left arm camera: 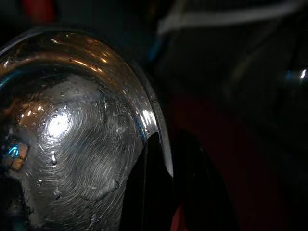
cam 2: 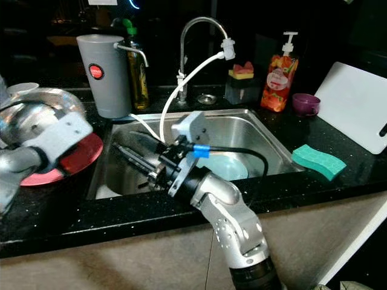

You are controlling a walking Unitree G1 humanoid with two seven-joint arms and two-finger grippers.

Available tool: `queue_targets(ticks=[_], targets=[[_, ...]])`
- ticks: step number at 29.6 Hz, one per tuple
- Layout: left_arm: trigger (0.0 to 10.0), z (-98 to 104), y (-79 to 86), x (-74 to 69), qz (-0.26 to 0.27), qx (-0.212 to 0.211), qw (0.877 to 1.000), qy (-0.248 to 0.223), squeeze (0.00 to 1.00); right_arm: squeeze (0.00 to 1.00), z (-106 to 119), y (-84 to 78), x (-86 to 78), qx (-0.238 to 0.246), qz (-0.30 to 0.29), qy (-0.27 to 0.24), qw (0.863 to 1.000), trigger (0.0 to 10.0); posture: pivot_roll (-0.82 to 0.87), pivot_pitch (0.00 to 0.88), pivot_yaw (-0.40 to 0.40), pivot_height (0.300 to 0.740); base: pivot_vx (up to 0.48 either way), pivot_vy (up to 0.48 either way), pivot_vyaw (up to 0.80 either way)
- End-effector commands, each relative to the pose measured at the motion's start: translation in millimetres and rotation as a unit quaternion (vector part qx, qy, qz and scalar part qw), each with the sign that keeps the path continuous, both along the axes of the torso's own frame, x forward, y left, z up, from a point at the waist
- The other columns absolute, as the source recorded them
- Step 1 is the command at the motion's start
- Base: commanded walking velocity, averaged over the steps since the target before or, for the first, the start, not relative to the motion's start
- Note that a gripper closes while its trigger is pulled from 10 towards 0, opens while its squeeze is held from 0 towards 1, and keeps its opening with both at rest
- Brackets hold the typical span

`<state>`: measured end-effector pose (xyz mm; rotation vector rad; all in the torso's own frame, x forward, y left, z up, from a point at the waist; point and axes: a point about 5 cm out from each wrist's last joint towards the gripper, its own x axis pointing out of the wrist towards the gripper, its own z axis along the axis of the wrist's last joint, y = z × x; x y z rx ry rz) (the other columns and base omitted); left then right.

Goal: Kitchen organization

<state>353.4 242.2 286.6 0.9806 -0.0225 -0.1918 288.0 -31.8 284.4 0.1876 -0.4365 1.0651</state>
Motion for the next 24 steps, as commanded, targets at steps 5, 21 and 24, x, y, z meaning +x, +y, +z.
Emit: queue_targets(ticks=[5, 21, 24], targets=[[10.0, 12, -49.4, 1.1, -0.12, 0.04, 0.991, -0.039, 0.0, 0.0, -6, -10.5, 23.1, -0.01, -0.091, 0.037, 0.995, 10.0, 0.16, 0.074, -0.028, 0.74, 0.0, 0.0, 0.0], [10.0, -11, -128.2, 8.5, -0.342, 0.158, 0.925, -0.046, 0.0, 0.0, -25, -70.5, 69.0, -0.022, -0.31, 0.14, 0.94, 10.0, 0.08, 0.075, 0.011, 0.74, 0.0, 0.0, 0.0], [10.0, -11, -128.6, 8.2, -0.345, 0.17, 0.921, -0.059, 0.0, 0.0, -28, -77.2, 73.3, -0.02, -0.342, 0.157, 0.926, 10.0, 0.08, 0.075, 0.011, 0.74, 0.0, 0.0, 0.0]])
